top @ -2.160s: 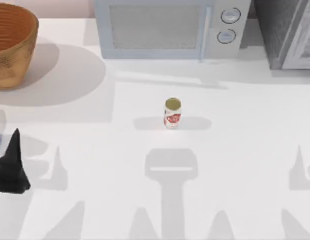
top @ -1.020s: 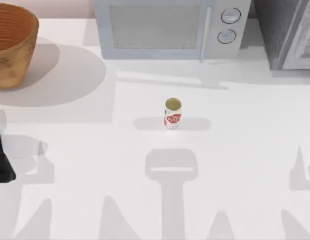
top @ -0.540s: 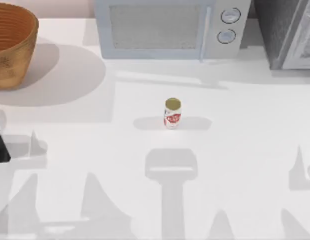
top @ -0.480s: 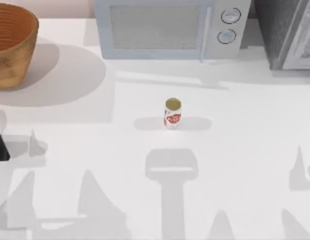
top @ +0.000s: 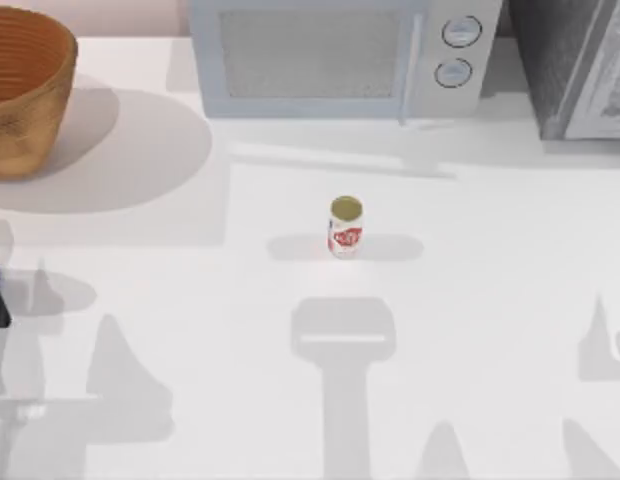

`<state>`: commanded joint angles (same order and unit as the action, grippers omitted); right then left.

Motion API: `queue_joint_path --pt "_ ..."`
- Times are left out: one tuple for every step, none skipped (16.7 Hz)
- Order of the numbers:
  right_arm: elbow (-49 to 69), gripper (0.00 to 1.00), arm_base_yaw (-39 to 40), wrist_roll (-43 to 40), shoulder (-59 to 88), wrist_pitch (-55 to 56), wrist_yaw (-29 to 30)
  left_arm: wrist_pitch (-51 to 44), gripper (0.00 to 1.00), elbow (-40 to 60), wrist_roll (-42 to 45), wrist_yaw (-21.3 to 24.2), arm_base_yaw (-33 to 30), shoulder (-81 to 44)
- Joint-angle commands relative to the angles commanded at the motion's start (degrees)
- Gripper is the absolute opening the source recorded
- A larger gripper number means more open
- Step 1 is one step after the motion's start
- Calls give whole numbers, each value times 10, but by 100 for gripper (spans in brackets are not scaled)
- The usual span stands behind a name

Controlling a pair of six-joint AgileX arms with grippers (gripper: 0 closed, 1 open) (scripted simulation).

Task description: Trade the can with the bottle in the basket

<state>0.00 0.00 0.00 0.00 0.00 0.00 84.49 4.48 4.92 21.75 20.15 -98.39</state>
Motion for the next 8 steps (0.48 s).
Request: queue_joint_path --pt "0 100 0 0 0 0 0 30 100 2 2 8 7 -36" --pt "0 100 0 0 0 0 0 56 100 3 3 15 13 -69" --pt "0 100 0 0 0 0 0 79 100 4 4 21 19 -97" --pt "0 100 0 0 0 0 0 98 100 5 5 26 23 -122" --pt "0 100 0 0 0 0 0 113 100 5 6 30 27 -141" --pt "0 100 0 0 0 0 0 123 100 5 6 32 30 -154" --pt "0 100 0 0 0 0 0 129 100 5 7 34 31 -162" --pt "0 100 0 0 0 0 0 130 100 5 7 34 32 -164"
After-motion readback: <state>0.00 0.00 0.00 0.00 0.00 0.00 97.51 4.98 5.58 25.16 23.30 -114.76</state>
